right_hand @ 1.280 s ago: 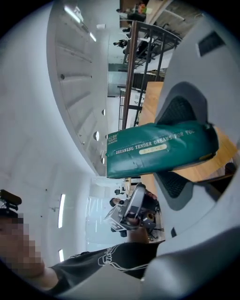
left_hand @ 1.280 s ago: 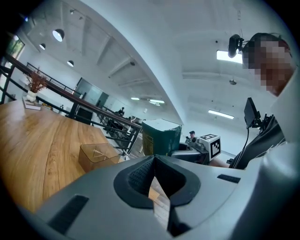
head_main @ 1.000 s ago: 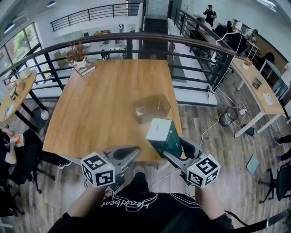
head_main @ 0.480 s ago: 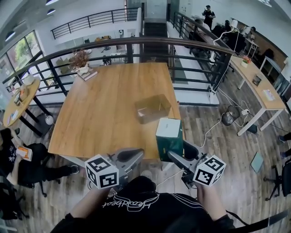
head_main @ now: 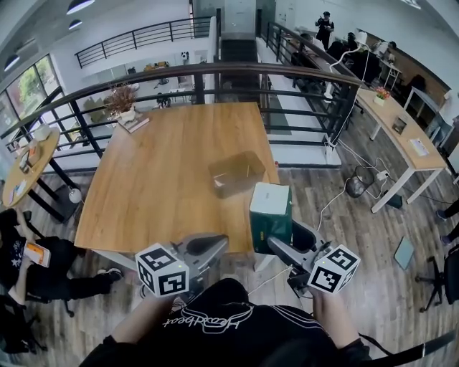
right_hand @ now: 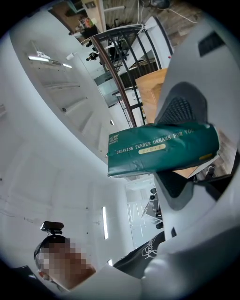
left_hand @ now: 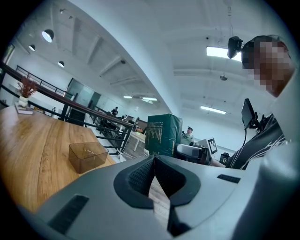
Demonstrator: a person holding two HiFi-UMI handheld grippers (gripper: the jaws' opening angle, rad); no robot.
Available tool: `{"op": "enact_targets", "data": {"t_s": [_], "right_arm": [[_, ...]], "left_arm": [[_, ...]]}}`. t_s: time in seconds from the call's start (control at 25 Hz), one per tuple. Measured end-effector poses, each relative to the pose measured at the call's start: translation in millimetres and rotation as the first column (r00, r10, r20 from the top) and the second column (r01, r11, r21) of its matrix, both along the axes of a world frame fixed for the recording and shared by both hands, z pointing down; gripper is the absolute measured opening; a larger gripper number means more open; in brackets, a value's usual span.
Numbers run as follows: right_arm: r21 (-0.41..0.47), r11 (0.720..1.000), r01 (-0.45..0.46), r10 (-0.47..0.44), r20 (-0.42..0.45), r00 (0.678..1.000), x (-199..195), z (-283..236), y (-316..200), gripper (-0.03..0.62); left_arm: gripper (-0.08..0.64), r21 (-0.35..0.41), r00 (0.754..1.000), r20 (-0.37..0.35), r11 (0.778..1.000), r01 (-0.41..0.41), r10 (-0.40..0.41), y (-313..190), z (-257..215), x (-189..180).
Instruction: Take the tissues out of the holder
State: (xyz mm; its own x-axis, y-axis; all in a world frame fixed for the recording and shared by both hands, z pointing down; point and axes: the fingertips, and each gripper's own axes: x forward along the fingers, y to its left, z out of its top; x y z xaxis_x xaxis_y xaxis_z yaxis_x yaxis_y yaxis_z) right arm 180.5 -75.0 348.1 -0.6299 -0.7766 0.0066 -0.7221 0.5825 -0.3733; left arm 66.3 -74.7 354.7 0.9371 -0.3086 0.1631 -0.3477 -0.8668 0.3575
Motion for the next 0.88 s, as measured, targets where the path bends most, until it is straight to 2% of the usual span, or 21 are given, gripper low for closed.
{"op": "enact_targets", "data": {"t_s": [0.64, 0.88], "right_arm": [[-0.021, 1.000, -0.016, 0.016, 0.017, 1.000, -3.3, 8.6, -11.7, 0.321], [-0.027, 1.000, -0.013, 0.013, -0.005, 1.000, -7.8, 11.9, -15.3, 0.320]], "left_arm": [[0.013, 0.014, 1.000, -0.021, 1.000, -0.001, 0.001, -9.2, 0.8, -4.4], [0.014, 0.003, 1.000, -0.028, 1.000, -0.005, 0.005, -14.2, 3.8, -8.1]]}}
